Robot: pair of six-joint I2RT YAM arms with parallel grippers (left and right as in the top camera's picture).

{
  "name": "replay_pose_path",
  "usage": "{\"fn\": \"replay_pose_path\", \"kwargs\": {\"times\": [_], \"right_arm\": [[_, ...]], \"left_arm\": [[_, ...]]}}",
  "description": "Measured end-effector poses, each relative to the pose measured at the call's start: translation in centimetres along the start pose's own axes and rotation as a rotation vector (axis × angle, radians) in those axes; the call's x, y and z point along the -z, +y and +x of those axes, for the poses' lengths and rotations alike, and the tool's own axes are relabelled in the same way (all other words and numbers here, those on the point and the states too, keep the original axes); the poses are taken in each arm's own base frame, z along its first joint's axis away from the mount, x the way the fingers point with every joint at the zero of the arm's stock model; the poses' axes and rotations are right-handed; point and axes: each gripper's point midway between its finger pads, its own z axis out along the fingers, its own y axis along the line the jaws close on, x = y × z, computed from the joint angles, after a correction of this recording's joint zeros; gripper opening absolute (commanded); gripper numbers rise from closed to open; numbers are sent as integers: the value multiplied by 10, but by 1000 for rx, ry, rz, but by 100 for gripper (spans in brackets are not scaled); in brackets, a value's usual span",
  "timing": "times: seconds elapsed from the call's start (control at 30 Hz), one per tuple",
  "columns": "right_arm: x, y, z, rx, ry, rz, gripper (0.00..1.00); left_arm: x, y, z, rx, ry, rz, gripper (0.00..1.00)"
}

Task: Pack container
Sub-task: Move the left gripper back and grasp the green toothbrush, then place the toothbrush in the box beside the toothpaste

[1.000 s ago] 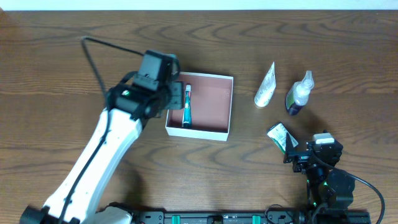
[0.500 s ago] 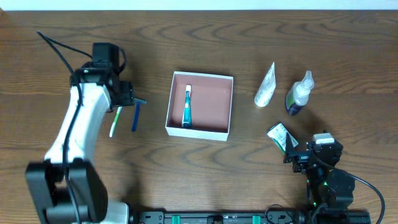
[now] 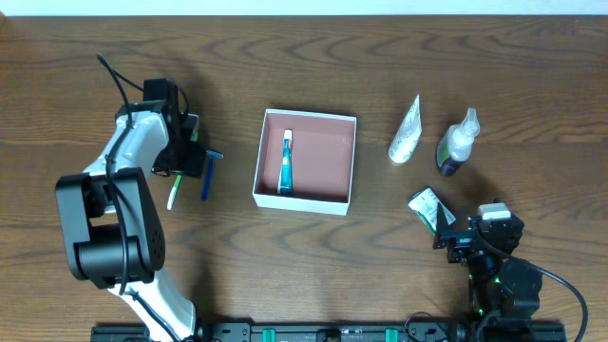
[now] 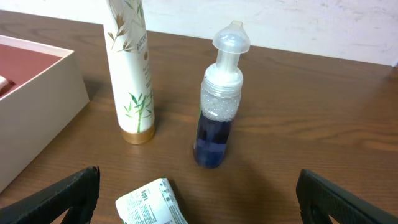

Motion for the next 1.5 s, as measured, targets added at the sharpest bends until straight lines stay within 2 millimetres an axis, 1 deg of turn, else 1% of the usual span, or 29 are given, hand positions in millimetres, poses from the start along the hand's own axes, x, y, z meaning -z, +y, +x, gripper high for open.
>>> {"fn": "replay_pose_path", "kwargs": {"times": [0.03, 0.1, 0.2, 0.3, 0.43, 0.53, 0.6, 0.63, 0.7, 0.73, 0.97, 1.07, 1.13, 1.2, 1.27, 1.33, 1.4, 1.43, 1.47, 1.5], "right_arm": [[0, 0, 0, 0, 0, 0, 99], [0, 0, 0, 0, 0, 0, 99], [0, 0, 0, 0, 0, 0, 99], [0, 0, 0, 0, 0, 0, 99], [0, 0, 0, 0, 0, 0, 99], [0, 0, 0, 0, 0, 0, 99], [0, 0, 0, 0, 0, 0, 99], [0, 0, 0, 0, 0, 0, 99], [0, 0, 0, 0, 0, 0, 99], [0, 0, 0, 0, 0, 0, 99], [0, 0, 0, 0, 0, 0, 99], [0, 0, 0, 0, 0, 0, 99], [0, 0, 0, 0, 0, 0, 99], [0, 0, 0, 0, 0, 0, 99], [0, 0, 0, 0, 0, 0, 99], [0, 0, 0, 0, 0, 0, 99], [0, 0, 0, 0, 0, 0, 99], [0, 0, 0, 0, 0, 0, 99], [0, 0, 0, 0, 0, 0, 99], [0, 0, 0, 0, 0, 0, 99]], "left_arm": [[-2, 0, 0, -11, 2, 3, 48], [-5, -1, 0, -17, 5, 6, 39], [-6, -1, -1, -26, 7, 7, 32], [-6, -1, -1, -35, 6, 10, 31], [-7, -8, -3, -33, -11, 54, 31], [-11, -13, -1, -32, -3, 84, 31], [-12, -13, -2, -31, -5, 88, 31], [-12, -13, -2, -29, -5, 92, 29], [-12, -14, -2, -24, -6, 100, 19], [-12, -15, -1, -27, -5, 104, 6], [-10, -16, 2, -31, 7, 110, 6], [-8, -18, 11, -29, 43, 119, 6], [-3, -19, 17, -17, 60, 122, 6], [10, -18, 18, 5, 49, 118, 6], [35, -15, 11, 27, -8, 104, 6], [69, -12, -1, 45, -106, 83, 6], [114, -14, -14, 50, -243, 70, 6], [131, -17, -16, 49, -293, 70, 6], [152, -23, -18, 43, -354, 81, 6], [169, -31, -19, 39, -402, 96, 6]]}}
